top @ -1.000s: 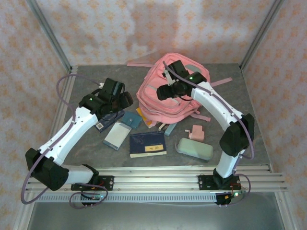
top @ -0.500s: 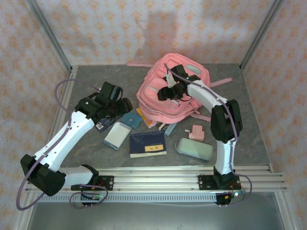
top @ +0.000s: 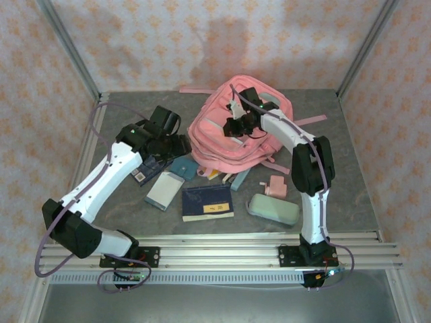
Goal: Pack books, pencil case, and school supplies into a backpack
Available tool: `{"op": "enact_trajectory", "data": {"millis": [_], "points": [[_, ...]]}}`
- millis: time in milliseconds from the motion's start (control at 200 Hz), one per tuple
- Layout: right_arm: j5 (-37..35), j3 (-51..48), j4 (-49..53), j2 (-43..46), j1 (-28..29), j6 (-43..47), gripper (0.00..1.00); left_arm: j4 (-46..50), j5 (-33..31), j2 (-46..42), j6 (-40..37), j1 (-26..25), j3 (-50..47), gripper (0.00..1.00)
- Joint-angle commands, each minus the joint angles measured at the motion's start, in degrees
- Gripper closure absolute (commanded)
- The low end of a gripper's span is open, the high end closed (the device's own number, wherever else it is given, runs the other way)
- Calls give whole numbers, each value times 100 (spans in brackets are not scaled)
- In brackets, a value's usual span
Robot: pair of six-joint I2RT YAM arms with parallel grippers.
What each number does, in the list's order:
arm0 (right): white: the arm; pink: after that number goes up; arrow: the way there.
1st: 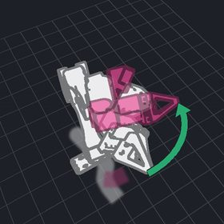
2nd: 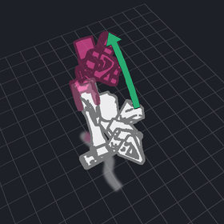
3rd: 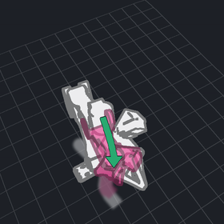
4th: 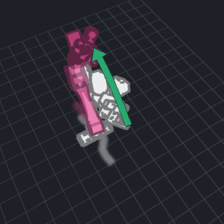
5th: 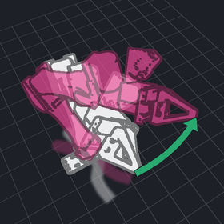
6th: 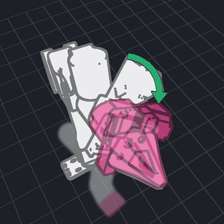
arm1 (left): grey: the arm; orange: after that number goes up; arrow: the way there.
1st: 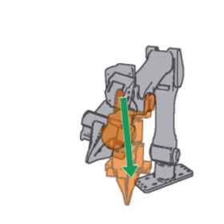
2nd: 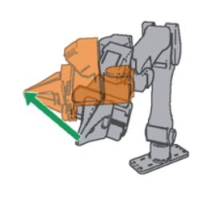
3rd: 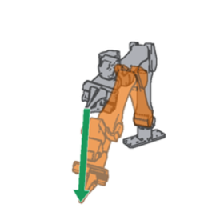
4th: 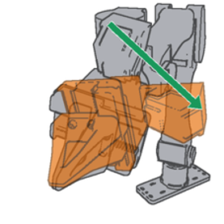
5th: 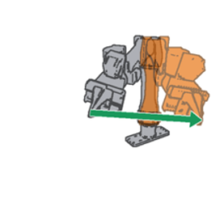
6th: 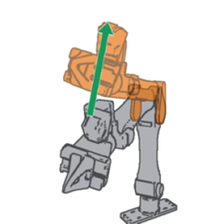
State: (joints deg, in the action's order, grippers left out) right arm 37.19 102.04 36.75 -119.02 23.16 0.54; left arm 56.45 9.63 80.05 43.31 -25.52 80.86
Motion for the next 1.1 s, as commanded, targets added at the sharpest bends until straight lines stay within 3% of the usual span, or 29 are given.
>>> {"op": "enact_trajectory", "data": {"millis": [0, 165, 300, 580, 716, 796, 831, 951, 1096], "points": [[-572, 393, -282, 440, -301, -608, 100, 396, -136, 66, -307, -14, 385, 38], [-1466, 412, -450, 855, -560, -1446, 100, 567, -333, 64, -435, 3, 602, 38], [-1671, 78, -937, 1183, -883, -2269, 100, 605, -391, 24, -464, 34, 626, 38], [-2423, 173, -846, 914, -1294, -3000, 100, 641, -444, -64, -481, 38, 524, 38], [-2659, 456, -649, 601, -1329, -2834, 100, 628, -417, -134, -473, 38, 425, 38], [-2303, 634, -533, 361, -1309, -2712, 69, 642, -426, -172, -481, 38, 380, 38], [-2266, 743, -362, 288, -1284, -2688, 62, 647, -412, -183, -503, 38, 365, 38], [-2529, 814, -39, 458, -1080, -2436, 52, 586, -212, -147, -648, 32, 343, 38], [-3232, 714, 581, 810, -706, -2159, 52, 410, -11, 35, -931, -147, 372, 36]]}}
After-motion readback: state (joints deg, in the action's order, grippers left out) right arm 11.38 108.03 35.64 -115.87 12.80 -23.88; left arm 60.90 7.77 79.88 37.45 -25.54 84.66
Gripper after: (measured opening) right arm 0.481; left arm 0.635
